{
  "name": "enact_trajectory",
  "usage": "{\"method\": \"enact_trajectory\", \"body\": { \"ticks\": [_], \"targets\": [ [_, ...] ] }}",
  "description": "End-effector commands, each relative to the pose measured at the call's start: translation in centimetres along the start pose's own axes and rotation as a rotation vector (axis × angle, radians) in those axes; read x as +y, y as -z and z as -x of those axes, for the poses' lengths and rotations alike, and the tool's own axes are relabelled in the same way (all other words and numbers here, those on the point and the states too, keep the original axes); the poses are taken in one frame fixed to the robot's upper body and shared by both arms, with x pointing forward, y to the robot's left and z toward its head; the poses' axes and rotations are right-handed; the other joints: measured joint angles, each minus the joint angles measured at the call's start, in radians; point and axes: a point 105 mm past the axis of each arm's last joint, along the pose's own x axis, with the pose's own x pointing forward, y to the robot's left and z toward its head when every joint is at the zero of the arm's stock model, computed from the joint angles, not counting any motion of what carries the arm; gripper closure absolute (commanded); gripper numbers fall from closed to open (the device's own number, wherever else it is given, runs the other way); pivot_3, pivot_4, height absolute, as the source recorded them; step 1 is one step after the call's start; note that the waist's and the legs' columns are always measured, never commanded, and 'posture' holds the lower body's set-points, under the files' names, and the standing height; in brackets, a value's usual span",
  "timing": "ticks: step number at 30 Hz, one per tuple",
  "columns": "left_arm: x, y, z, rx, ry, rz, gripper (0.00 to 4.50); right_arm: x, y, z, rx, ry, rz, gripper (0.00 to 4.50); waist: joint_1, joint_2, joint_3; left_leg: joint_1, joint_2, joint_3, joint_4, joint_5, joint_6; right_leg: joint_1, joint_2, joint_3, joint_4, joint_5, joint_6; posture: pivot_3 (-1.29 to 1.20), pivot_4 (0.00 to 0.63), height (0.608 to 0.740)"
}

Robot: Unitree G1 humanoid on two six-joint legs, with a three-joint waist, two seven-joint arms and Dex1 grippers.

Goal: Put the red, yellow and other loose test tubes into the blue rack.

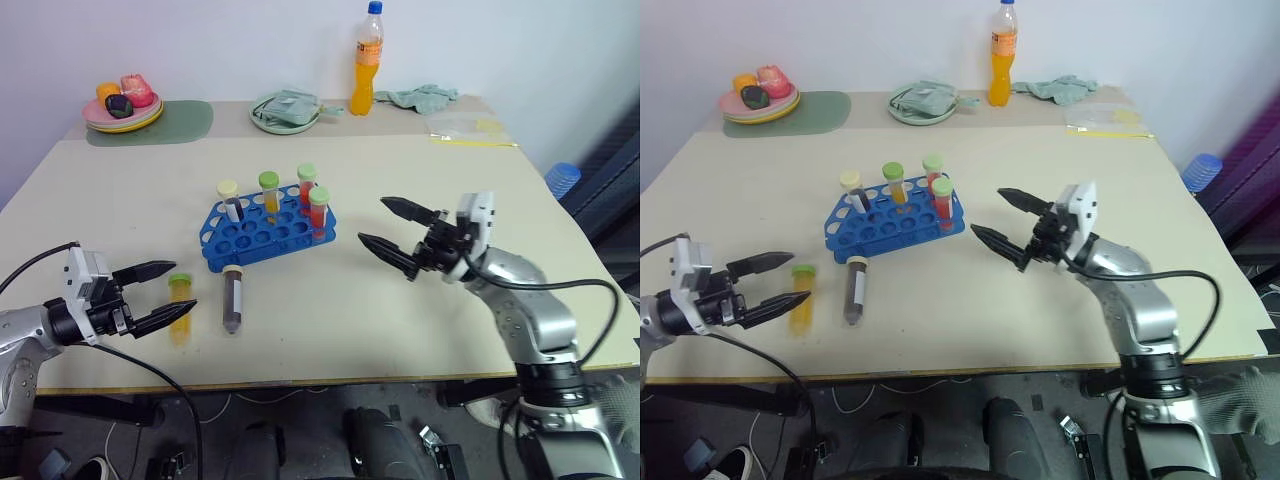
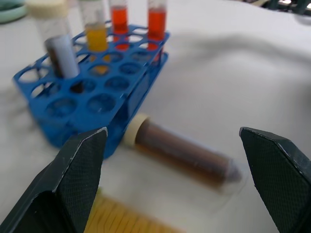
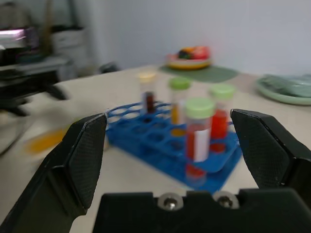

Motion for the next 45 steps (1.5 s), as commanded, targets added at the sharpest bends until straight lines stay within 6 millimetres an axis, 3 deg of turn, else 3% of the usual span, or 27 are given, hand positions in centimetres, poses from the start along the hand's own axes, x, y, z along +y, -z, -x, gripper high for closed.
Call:
{"method": "enact_trajectory", "body": {
  "ticks": [1,3,9,13,19,24,29,32,38,45],
  "targets": [
    [-0.2,0.4,0.5,0.047,-0.018,0.031,0.0,2.0,-2.8,1.3,-0.022,-0.152,0.064,0.02,0.001,0.0,0.0,0.0,0.0,0.0,0.0,0.0,0.0,0.0,0.0,0.0,0.0,0.0,0.0,0.0,0.15,0.74],
    [-0.8,0.8,0.3,0.085,-0.018,0.057,0.0,2.5,-3.2,2.0,0.008,-0.21,0.082,0.02,0.002,0.0,0.0,0.0,0.001,0.0,0.0,0.0,0.001,0.0,0.0,0.0,0.0,0.0,0.0,0.0,0.15,0.74],
    [-1.9,-0.4,-0.3,0.116,-0.032,0.05,0.0,3.1,-3.9,2.6,0.046,-0.299,0.082,0.02,0.009,-0.001,0.0,0.0,0.001,0.0,0.0,0.0,0.001,0.0,0.0,0.0,-0.001,-0.001,0.0,0.0,0.15,0.74],
    [-0.5,0.1,0.5,0.226,-0.16,0.003,0.0,3.2,-3.6,2.7,0.062,-0.325,0.073,0.02,0.009,-0.001,0.0,0.0,0.001,0.0,0.0,0.0,0.001,0.0,0.0,0.0,-0.001,-0.001,0.0,0.0,0.15,0.74],
    [1.1,-2.6,0.2,0.216,-0.338,0.006,0.0,2.7,-3.5,3.6,0.108,-0.376,0.108,0.02,0.013,-0.002,0.001,0.0,0.001,0.0,0.001,0.0,0.001,0.0,0.0,0.0,-0.001,-0.001,0.0,0.0,0.15,0.74],
    [0.3,-3.8,-0.5,0.239,-0.359,0.081,0.0,2.5,-3.4,3.1,0.108,-0.399,0.103,0.02,0.008,-0.002,0.001,0.0,0.001,0.0,0.001,0.0,0.001,0.001,0.001,0.0,0.0,0.0,0.0,0.0,0.15,0.74],
    [1.3,-2.6,-0.2,0.387,-0.635,0.231,0.0,2.7,-2.7,2.8,0.106,-0.404,0.088,0.02,0.011,-0.002,0.001,0.0,0.0,-0.002,0.001,0.0,0.001,0.001,0.002,-0.001,0.0,0.001,0.003,0.0,0.15,0.74],
    [1.5,-3.2,-0.5,0.42,-0.674,0.318,0.0,2.8,-2.3,2.8,0.11,-0.401,0.082,0.02,0.013,-0.004,0.001,0.0,-0.001,-0.003,0.002,0.0,0.001,0.002,0.001,-0.001,0.0,0.002,0.004,0.0,0.15,0.74],
    [1.2,-2.9,-1.3,0.419,-0.615,0.42,0.0,2.8,-2.1,2.5,0.102,-0.392,0.078,0.02,0.007,-0.005,0.002,0.001,-0.001,-0.007,0.001,0.0,0.001,0.003,0.001,-0.002,0.001,0.002,0.003,0.0,0.15,0.74],
    [0.5,-2.4,-0.5,0.518,-0.56,0.506,0.0,3.0,-1.7,2.2,0.094,-0.38,0.069,0.02,0.015,-0.005,0.002,0.001,-0.001,-0.008,0.002,0.0,0.001,0.003,-0.001,-0.002,0.001,0.001,0.003,0.0,0.15,0.74]
  ]
}}
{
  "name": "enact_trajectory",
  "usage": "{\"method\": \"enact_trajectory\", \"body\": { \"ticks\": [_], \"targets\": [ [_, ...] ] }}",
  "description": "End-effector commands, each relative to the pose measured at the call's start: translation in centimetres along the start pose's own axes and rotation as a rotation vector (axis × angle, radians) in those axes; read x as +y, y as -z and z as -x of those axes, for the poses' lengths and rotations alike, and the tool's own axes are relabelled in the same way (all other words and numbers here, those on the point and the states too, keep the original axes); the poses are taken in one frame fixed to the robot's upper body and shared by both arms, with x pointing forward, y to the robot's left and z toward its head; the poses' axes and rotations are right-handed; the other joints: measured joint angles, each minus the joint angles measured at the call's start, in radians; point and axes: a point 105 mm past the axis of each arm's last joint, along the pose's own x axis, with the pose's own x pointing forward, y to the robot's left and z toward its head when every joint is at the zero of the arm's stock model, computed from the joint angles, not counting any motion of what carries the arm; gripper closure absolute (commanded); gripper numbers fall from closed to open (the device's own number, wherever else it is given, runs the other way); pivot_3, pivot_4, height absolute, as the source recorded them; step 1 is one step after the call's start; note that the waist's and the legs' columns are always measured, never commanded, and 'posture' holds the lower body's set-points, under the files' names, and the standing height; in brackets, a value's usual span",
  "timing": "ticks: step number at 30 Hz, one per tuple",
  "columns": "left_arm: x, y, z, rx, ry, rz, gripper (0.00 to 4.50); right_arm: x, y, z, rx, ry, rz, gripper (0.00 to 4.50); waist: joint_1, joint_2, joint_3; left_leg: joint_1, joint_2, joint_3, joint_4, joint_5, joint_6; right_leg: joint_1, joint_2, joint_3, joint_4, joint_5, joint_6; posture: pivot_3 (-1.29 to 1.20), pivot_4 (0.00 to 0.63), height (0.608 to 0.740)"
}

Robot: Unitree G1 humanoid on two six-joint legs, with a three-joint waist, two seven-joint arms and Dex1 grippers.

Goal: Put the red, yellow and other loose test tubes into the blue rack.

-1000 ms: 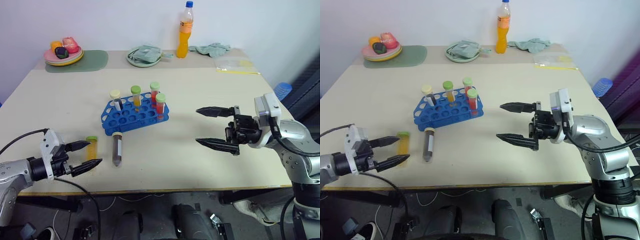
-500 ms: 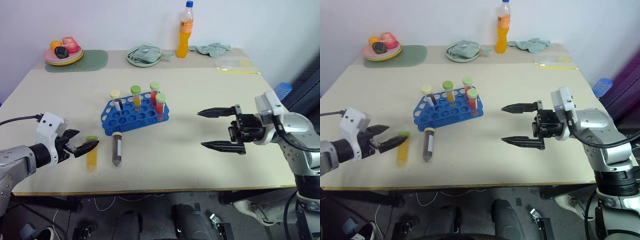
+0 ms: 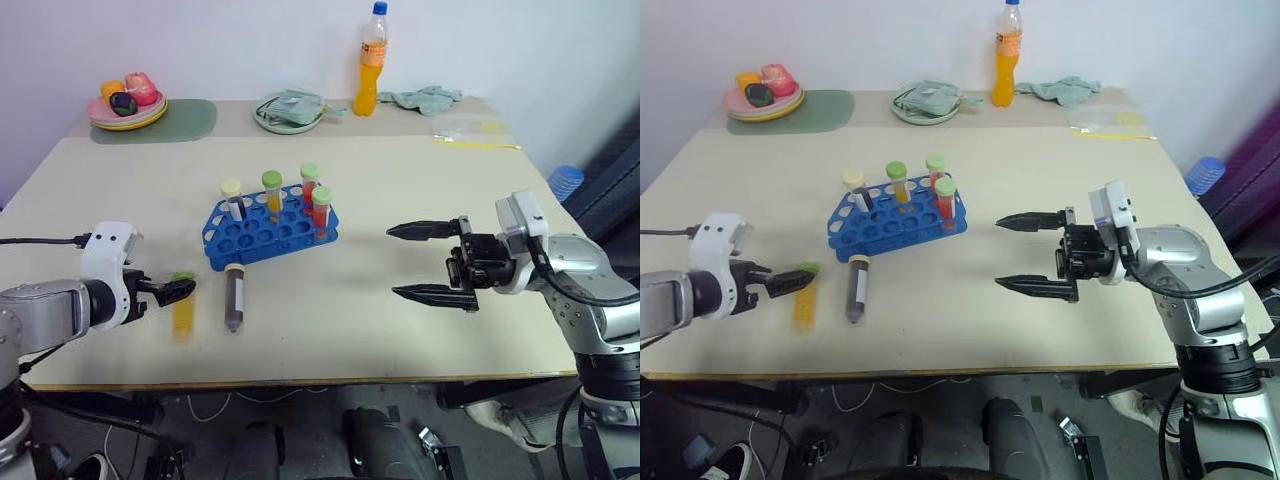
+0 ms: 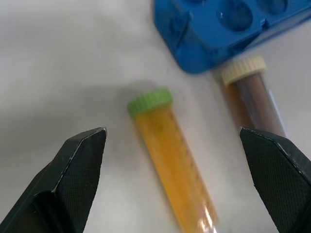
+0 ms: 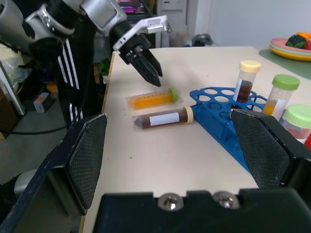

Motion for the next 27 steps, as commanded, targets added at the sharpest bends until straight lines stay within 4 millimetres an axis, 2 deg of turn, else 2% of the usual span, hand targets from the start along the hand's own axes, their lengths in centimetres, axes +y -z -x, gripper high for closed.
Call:
{"method": "enact_trajectory", "body": {
  "ticks": [1,5,8,11,15,27],
  "targets": [
    [0.6,-0.3,0.6,0.038,-0.024,0.014,0.0,0.3,-0.3,-0.4,-0.011,-0.003,0.03,0.02,0.001,0.0,0.0,0.0,0.0,0.0,0.0,0.0,0.0,0.0,0.0,0.0,0.0,0.0,0.0,0.0,0.15,0.74],
    [1.7,-1.0,0.7,0.088,-0.07,0.031,0.0,0.4,-0.2,-0.5,-0.011,0.005,0.03,0.02,0.002,0.0,0.0,0.0,-0.001,0.001,0.0,0.0,0.0,0.0,0.0,-0.001,0.0,0.0,-0.001,0.0,0.15,0.74],
    [1.7,-0.5,-0.6,0.138,-0.081,0.045,0.0,0.5,-0.1,-0.7,-0.015,0.012,0.02,0.02,0.0,0.0,0.0,0.0,-0.001,0.001,0.0,0.0,0.0,0.0,0.0,-0.001,0.0,-0.001,-0.002,0.0,0.15,0.74],
    [1.7,0.0,-1.0,0.186,-0.084,0.038,0.0,0.6,0.0,-0.8,-0.019,0.02,0.017,0.02,0.0,0.0,0.0,0.0,-0.001,0.002,0.0,0.0,-0.001,0.0,0.001,-0.001,0.0,-0.001,-0.003,0.0,0.15,0.74],
    [3.0,0.0,-1.1,0.202,-0.134,0.096,0.0,0.8,0.1,-0.8,-0.018,0.027,0.01,0.02,-0.001,0.0,0.0,0.0,-0.001,0.002,0.0,0.0,-0.001,0.0,0.001,-0.001,0.0,-0.001,-0.003,0.0,0.15,0.74],
    [2.2,2.3,-2.5,0.301,-0.063,0.142,0.0,1.0,0.1,-1.0,-0.025,0.032,0.006,0.02,-0.001,0.0,0.0,0.0,-0.001,0.002,0.0,0.001,-0.001,0.0,0.0,-0.001,0.0,-0.001,-0.002,0.0,0.15,0.74]
  ]
}}
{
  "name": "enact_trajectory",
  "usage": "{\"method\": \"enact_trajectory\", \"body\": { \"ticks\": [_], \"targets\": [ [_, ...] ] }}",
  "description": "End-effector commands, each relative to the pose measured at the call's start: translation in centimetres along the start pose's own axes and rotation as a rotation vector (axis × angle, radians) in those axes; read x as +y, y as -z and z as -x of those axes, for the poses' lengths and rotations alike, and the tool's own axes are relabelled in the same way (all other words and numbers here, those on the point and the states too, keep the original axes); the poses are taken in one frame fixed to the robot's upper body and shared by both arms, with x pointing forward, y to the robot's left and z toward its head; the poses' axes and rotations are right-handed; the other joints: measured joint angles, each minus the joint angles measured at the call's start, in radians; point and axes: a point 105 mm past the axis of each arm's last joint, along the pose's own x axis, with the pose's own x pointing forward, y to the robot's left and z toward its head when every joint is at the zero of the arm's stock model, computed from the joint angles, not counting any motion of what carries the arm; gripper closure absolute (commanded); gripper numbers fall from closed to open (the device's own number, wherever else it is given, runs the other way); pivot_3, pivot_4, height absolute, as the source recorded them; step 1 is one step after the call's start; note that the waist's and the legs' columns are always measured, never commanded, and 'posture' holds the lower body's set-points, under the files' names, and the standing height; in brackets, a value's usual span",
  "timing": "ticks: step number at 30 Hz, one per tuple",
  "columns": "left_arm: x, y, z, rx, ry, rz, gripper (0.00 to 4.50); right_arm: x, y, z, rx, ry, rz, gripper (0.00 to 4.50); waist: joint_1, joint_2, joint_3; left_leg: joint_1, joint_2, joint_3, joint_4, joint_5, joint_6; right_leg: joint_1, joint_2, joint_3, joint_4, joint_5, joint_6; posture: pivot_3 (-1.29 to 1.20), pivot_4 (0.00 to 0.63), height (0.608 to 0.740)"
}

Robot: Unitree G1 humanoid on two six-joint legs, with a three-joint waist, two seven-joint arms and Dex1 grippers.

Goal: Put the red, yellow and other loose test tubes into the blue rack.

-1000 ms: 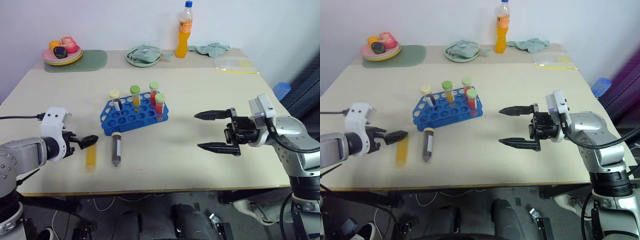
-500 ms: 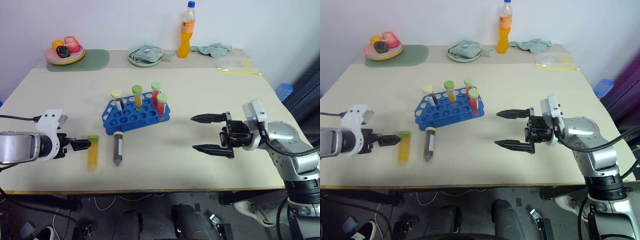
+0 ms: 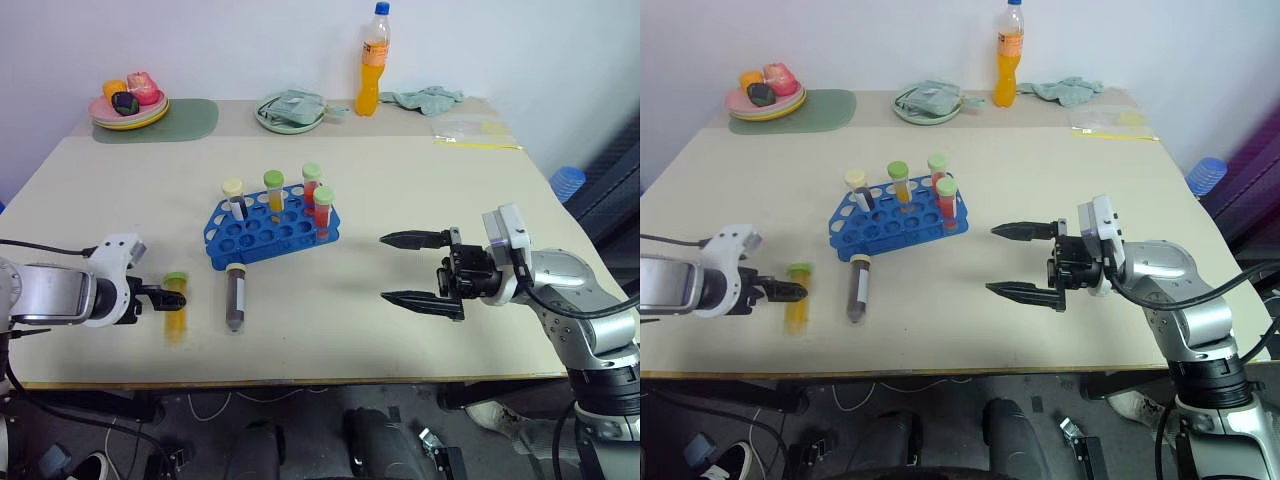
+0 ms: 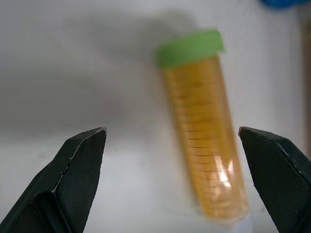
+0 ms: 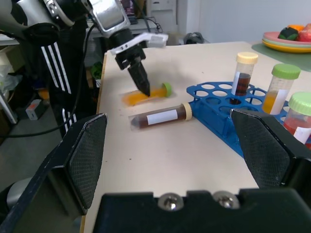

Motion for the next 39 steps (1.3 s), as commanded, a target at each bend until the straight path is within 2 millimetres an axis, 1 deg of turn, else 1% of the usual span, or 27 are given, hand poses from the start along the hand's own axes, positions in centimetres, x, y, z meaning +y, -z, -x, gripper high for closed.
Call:
{"method": "enact_trajectory", "body": {
  "ticks": [1,4,5,7,10,11,12,13,14,16,18,19,21,22,23,24,25,26,27,28,29,31,32,33,34,37,39],
  "targets": [
    [0.1,0.5,0.0,0.01,0.007,0.014,0.0,0.4,-1.0,-0.3,-0.023,-0.013,0.043,0.02,0.0,0.0,0.0,0.0,0.0,0.0,0.0,0.0,0.0,0.0,0.0,0.0,0.0,0.0,0.0,0.0,0.15,0.74],
    [0.1,0.9,-0.2,0.01,0.0,0.014,0.0,0.4,-0.9,-0.2,-0.022,-0.01,0.042,0.02,-0.001,0.0,0.0,0.0,0.0,0.0,0.0,0.0,0.0,0.0,0.0,0.0,0.0,0.0,0.0,0.0,0.15,0.74],
    [0.2,1.0,-0.2,0.009,-0.006,0.013,0.25,0.4,-0.9,-0.3,-0.022,-0.008,0.043,0.0,-0.001,0.0,0.0,0.0,0.0,0.0,0.0,0.0,0.0,0.0,0.0,0.0,0.0,0.0,0.0,0.0,0.15,0.74],
    [0.3,1.1,-0.3,0.003,-0.01,0.022,0.82,0.4,-0.9,-0.3,-0.023,-0.006,0.043,0.0,-0.001,0.001,0.0,0.0,0.0,0.0,0.0,0.0,0.0,0.0,0.0,0.0,0.0,0.0,0.0,0.0,0.15,0.74],
    [0.3,1.5,-0.5,0.002,-0.005,0.045,2.25,0.3,-0.9,-0.3,-0.023,-0.003,0.044,0.0,0.0,0.001,-0.001,0.0,0.0,0.0,0.0,0.0,0.0,0.0,0.0,0.0,0.0,0.0,0.0,0.0,0.15,0.74],
    [0.3,1.5,-0.6,-0.001,-0.001,0.053,2.67,0.3,-0.9,-0.3,-0.022,-0.002,0.044,0.0,0.001,0.001,-0.001,0.0,0.0,0.0,0.0,0.0,0.0,0.0,0.0,0.0,0.0,0.0,0.0,0.0,0.15,0.74],
    [0.4,1.5,-0.6,-0.003,-0.005,0.052,3.26,0.3,-0.9,-0.3,-0.022,-0.001,0.045,0.0,0.001,0.001,-0.001,0.0,0.0,0.0,0.0,0.0,0.0,0.0,0.0,0.0,0.0,0.0,0.0,0.0,0.15,0.74],
    [0.5,1.5,-0.6,-0.008,-0.015,0.057,3.52,0.3,-0.9,-0.3,-0.022,-0.001,0.044,0.0,0.004,0.001,-0.001,0.0,0.0,0.0,0.0,0.0,0.0,0.0,-0.001,0.0,0.0,0.0,0.0,0.0,0.15,0.74],
    [0.6,1.4,-0.6,-0.011,-0.024,0.06,3.66,0.2,-0.9,-0.3,-0.022,-0.001,0.043,0.0,0.004,0.001,-0.001,0.0,0.0,0.0,0.0,0.0,0.0,0.001,-0.001,0.0,0.0,0.0,0.0,0.0,0.15,0.74],
    [0.2,0.9,-0.4,-0.043,-0.016,0.038,3.66,0.2,-0.8,-0.2,-0.022,0.003,0.04,0.0,0.004,0.001,-0.001,0.001,0.0,0.0,0.0,0.0,0.0,0.001,-0.001,0.0,0.0,0.0,0.0,0.0,0.15,0.74],
    [0.5,-0.4,0.3,-0.141,-0.092,0.005,3.66,0.3,-0.7,-0.3,-0.021,0.005,0.04,0.0,0.005,0.001,-0.001,0.001,-0.001,0.0,0.0,0.0,0.0,0.001,-0.001,0.0,0.0,0.0,0.0,0.0,0.15,0.74],
    [0.8,-1.5,0.6,-0.22,-0.132,0.022,3.66,0.3,-0.7,-0.3,-0.022,0.006,0.04,0.0,0.006,0.001,-0.001,0.0,-0.001,0.0,0.0,0.0,0.0,0.001,-0.001,0.0,0.0,0.0,0.0,0.0,0.15,0.74],
    [1.0,-3.4,2.1,-0.372,-0.247,-0.071,3.66,0.3,-0.7,-0.2,-0.021,0.011,0.039,0.0,0.008,0.0,0.0,0.0,-0.001,0.0,0.0,0.001,-0.001,0.001,-0.001,0.0,0.0,0.0,0.0,0.0,0.15,0.74],
    [0.9,-4.7,3.0,-0.487,-0.288,-0.111,3.66,0.2,-0.7,-0.2,-0.021,0.016,0.038,0.0,0.008,0.0,0.0,0.0,0.0,-0.001,0.0,0.001,-0.002,0.001,-0.001,0.0,0.0,0.0,-0.001,0.0,0.15,0.74],
    [0.6,-5.3,3.8,-0.57,-0.331,-0.185,3.66,0.2,-0.7,-0.1,-0.023,0.024,0.04,0.0,0.008,0.0,0.0,0.0,0.0,-0.001,0.0,0.001,-0.002,0.001,0.0,0.0,0.0,0.0,-0.001,0.0,0.15,0.74],
    [0.4,-5.7,4.4,-0.644,-0.355,-0.212,3.66,0.1,-0.7,0.0,-0.023,0.028,0.04,0.0,0.008,0.0,0.0,0.0,0.0,0.0,0.0,0.001,-0.003,0.0,-0.001,0.0,-0.001,-0.001,-0.002,0.0,0.15,0.74],
    [0.3,-6.4,5.4,-0.768,-0.377,-0.199,3.66,0.1,-0.7,0.0,-0.022,0.032,0.039,0.0,0.008,0.002,-0.001,0.0,-0.001,0.001,0.0,0.001,-0.003,0.0,-0.001,0.0,-0.001,-0.001,-0.002,0.0,0.15,0.74],
    [-0.2,-7.0,6.4,-0.885,-0.383,-0.236,3.66,0.0,-0.7,0.1,-0.022,0.036,0.041,0.0,0.01,0.002,-0.001,0.0,-0.001,0.002,-0.001,0.001,-0.003,0.0,-0.001,0.001,-0.002,-0.001,-0.002,0.0,0.15,0.74],
    [-2.0,-7.5,7.2,-0.998,-0.297,-0.289,3.66,0.0,-0.7,0.1,-0.02,0.038,0.041,0.0,0.011,0.002,-0.001,0.0,-0.001,0.003,-0.001,0.001,-0.003,0.0,-0.002,0.001,-0.002,-0.001,-0.002,0.0,0.15,0.74],
    [-3.4,-7.8,7.9,-1.089,-0.241,-0.306,3.66,-0.1,-0.8,0.2,-0.02,0.04,0.041,0.0,0.015,0.002,-0.001,0.0,-0.001,0.003,-0.001,0.001,-0.003,0.0,-0.002,0.001,-0.002,-0.001,-0.002,0.0,0.15,0.74],
    [-4.6,-7.8,8.2,-1.143,-0.179,-0.325,3.66,-0.2,-0.8,0.2,-0.021,0.044,0.04,0.0,0.021,0.002,-0.001,0.0,-0.001,0.003,-0.001,0.001,-0.003,0.0,-0.002,0.002,-0.003,-0.001,-0.002,0.0,0.15,0.74],
    [-7.2,-7.7,8.3,-1.215,-0.087,-0.44,3.66,-0.3,-1.0,0.1,-0.023,0.048,0.044,0.0,0.028,0.001,-0.001,-0.001,-0.001,0.003,0.0,0.001,-0.003,0.0,-0.002,0.002,-0.003,-0.001,-0.002,0.0,0.15,0.74],
    [-8.4,-7.6,8.1,-1.246,-0.008,-0.479,3.66,-0.4,-1.0,0.1,-0.025,0.049,0.046,0.0,0.03,0.001,-0.001,-0.001,-0.001,0.003,0.0,0.001,-0.003,0.001,-0.002,0.002,-0.003,-0.001,-0.002,0.0,0.15,0.74],
    [-9.1,-7.5,7.9,-1.268,0.048,-0.504,3.66,-0.5,-1.1,0.0,-0.028,0.051,0.047,0.0,0.03,0.002,-0.001,-0.001,-0.001,0.004,0.001,0.001,-0.003,0.001,-0.002,0.002,-0.003,-0.001,-0.002,0.0,0.15,0.74],
    [-9.5,-7.4,7.6,-1.293,0.077,-0.541,3.66,-0.6,-1.1,-0.1,-0.031,0.052,0.047,0.0,0.03,0.002,-0.001,0.0,-0.001,0.004,0.001,0.001,-0.003,0.002,-0.002,0.002,-0.004,-0.001,-0.002,0.0,0.15,0.74],
    [-9.4,-7.3,5.8,-1.298,0.116,-0.649,3.66,-1.0,-1.1,-0.1,-0.032,0.061,0.05,0.0,0.026,0.002,-0.001,0.0,-0.001,0.004,0.0,0.001,-0.002,0.002,-0.001,0.002,-0.004,-0.001,-0.002,0.0,0.15,0.74],
    [-9.2,-8.1,5.3,-1.337,0.111,-0.671,3.66,-1.2,-1.1,-0.1,-0.03,0.071,0.054,0.0,0.025,0.002,-0.001,0.001,-0.001,0.004,0.0,0.001,-0.002,0.002,0.0,0.002,-0.004,-0.001,-0.002,0.0,0.15,0.74]
  ]
}}
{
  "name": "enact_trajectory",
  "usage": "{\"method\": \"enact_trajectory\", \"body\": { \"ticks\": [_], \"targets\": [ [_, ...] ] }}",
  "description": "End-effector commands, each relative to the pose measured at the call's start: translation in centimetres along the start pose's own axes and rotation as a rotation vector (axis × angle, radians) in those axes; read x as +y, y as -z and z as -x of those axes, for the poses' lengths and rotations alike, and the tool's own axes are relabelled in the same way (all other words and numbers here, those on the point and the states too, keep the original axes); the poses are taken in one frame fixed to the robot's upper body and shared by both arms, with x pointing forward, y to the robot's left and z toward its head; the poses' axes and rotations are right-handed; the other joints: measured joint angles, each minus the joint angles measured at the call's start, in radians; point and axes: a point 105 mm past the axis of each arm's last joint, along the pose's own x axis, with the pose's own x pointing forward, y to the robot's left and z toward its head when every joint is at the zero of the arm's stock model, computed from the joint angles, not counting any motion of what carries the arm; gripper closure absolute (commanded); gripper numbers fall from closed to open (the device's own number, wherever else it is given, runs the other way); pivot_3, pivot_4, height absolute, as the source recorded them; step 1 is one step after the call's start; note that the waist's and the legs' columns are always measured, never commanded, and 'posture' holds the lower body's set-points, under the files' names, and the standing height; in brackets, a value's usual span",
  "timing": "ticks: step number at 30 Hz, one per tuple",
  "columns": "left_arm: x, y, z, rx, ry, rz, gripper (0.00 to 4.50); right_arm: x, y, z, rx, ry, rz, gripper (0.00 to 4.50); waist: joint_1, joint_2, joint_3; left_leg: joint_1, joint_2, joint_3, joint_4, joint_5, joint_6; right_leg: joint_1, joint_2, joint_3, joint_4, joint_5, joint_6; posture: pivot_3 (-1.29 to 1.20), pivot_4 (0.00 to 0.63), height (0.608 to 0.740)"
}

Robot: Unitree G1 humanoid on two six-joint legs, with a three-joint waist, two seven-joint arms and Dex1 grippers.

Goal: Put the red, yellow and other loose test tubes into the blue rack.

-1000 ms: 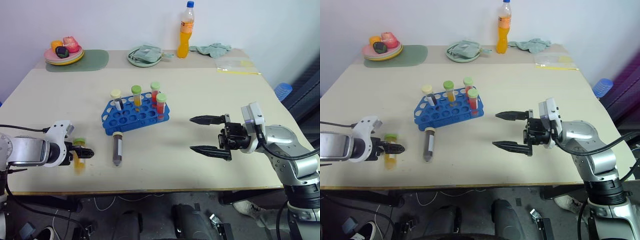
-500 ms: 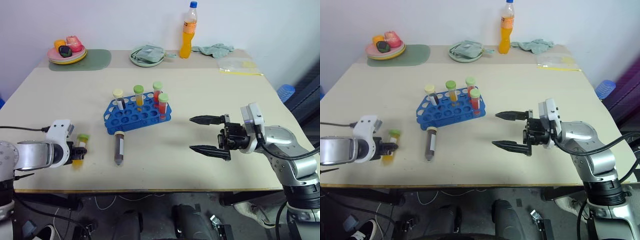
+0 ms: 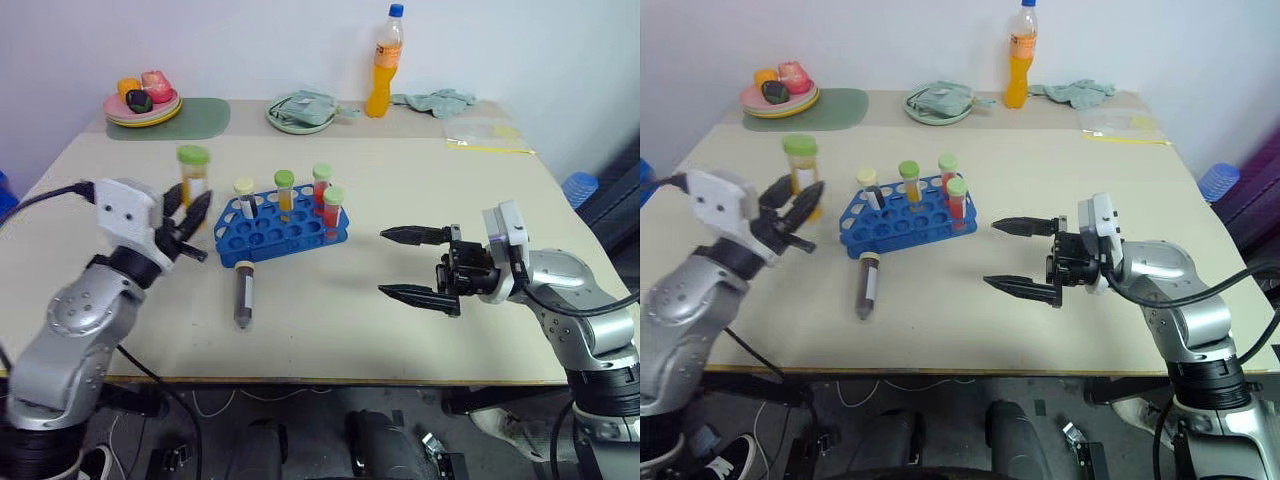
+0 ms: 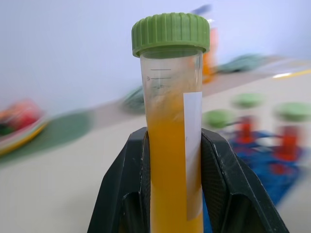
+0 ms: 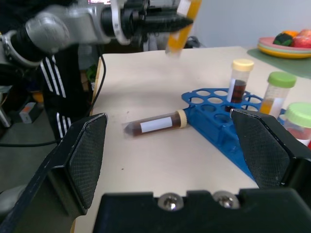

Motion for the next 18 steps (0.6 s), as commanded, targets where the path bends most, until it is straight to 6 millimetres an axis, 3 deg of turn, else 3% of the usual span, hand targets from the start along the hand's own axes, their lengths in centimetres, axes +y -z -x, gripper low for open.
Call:
{"method": "enact_trajectory", "body": {
  "ticks": [1,7,10,15,18],
  "targets": [
    [0.4,0.0,-1.4,-0.088,0.034,-0.11,3.66,-0.7,-0.8,0.1,-0.011,0.027,0.052,0.0,0.001,0.0,0.0,0.0,0.0,0.0,0.0,0.0,0.0,0.0,0.0,0.0,0.0,0.0,0.0,0.0,0.15,0.74],
    [-1.7,2.0,-5.4,-0.174,0.107,-0.134,3.66,-1.5,-1.3,0.2,-0.015,0.066,0.074,0.0,0.006,0.0,0.0,-0.001,0.0,0.0,0.002,-0.001,0.001,0.002,0.0,0.0,-0.001,0.002,0.004,0.0,0.15,0.74],
    [-3.9,2.5,-6.1,-0.211,0.181,-0.053,3.66,-1.5,-1.3,0.3,-0.008,0.079,0.084,0.0,0.002,0.0,0.0,-0.001,0.0,-0.001,0.002,-0.001,0.002,0.002,0.0,-0.001,-0.002,0.003,0.005,0.0,0.15,0.74],
    [-5.4,3.5,-7.3,-0.209,0.181,-0.074,3.66,-1.6,-1.5,0.7,-0.012,0.103,0.071,0.0,0.002,0.0,0.0,0.0,0.001,-0.002,0.002,-0.002,0.003,0.002,0.001,-0.001,0.001,0.003,0.006,0.0,0.15,0.74],
    [-4.8,3.4,-8.8,-0.222,0.104,-0.089,3.66,-1.6,-1.6,1.0,-0.006,0.131,0.084,0.0,0.007,0.0,0.0,0.0,0.0,-0.003,0.004,-0.002,0.003,0.003,0.001,-0.002,0.002,0.003,0.006,0.0,0.15,0.74]
  ]
}}
